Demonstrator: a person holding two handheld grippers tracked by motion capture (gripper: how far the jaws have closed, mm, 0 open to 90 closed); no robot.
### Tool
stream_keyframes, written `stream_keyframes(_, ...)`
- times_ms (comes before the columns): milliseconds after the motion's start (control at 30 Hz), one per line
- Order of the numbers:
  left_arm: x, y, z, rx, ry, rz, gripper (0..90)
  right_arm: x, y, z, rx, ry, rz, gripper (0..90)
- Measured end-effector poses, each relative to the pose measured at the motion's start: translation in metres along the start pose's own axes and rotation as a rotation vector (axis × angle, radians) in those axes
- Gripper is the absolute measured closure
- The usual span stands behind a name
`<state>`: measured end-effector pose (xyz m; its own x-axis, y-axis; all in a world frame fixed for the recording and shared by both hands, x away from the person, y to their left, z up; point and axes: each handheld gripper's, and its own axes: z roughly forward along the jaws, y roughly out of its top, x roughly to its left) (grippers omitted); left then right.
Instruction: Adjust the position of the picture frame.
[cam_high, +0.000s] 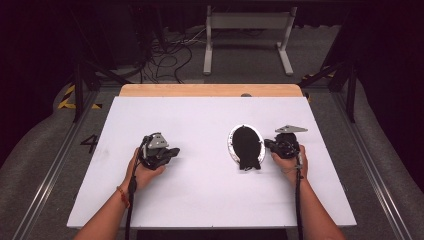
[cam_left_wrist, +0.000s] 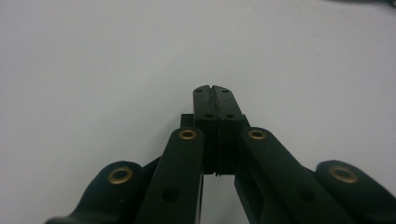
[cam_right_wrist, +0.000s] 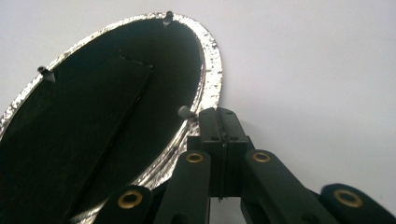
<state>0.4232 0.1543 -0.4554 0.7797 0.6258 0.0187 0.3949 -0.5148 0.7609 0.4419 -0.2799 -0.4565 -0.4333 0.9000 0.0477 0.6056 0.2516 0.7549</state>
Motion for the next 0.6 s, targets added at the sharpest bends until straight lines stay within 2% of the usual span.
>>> stream_keyframes(67, 0.002, 0.003, 0.005, 0.011, -0.006, -0.006, 89.9, 0.0, 0.001, 0.001, -0.001, -0.005, -0.012, 90.0)
stream_keyframes(167, 0.002, 0.009, 0.01, 0.003, -0.009, -0.012, 89.9, 0.003, 0.001, 0.002, 0.001, -0.02, -0.017, 90.0)
stream_keyframes(233, 0.0, 0.014, 0.014, 0.01, 0.001, -0.008, 89.9, 0.005, 0.002, 0.003, 0.003, -0.02, -0.026, 90.0)
stream_keyframes(300, -0.002, 0.017, 0.017, 0.012, 0.024, 0.003, 89.8, 0.007, 0.002, 0.004, 0.002, -0.003, -0.036, 90.0)
stream_keyframes(367, -0.003, 0.017, 0.02, 0.026, 0.026, 0.005, 89.8, 0.01, 0.003, 0.004, 0.006, 0.003, -0.048, 90.0)
stream_keyframes(467, -0.002, 0.015, 0.023, 0.034, 0.011, -0.009, 89.8, 0.015, 0.003, 0.004, 0.012, 0.007, -0.053, 90.0)
stream_keyframes(600, -0.006, 0.017, 0.021, 0.024, -0.005, -0.016, 89.3, 0.027, 0.0, 0.003, 0.008, 0.05, -0.066, 90.0)
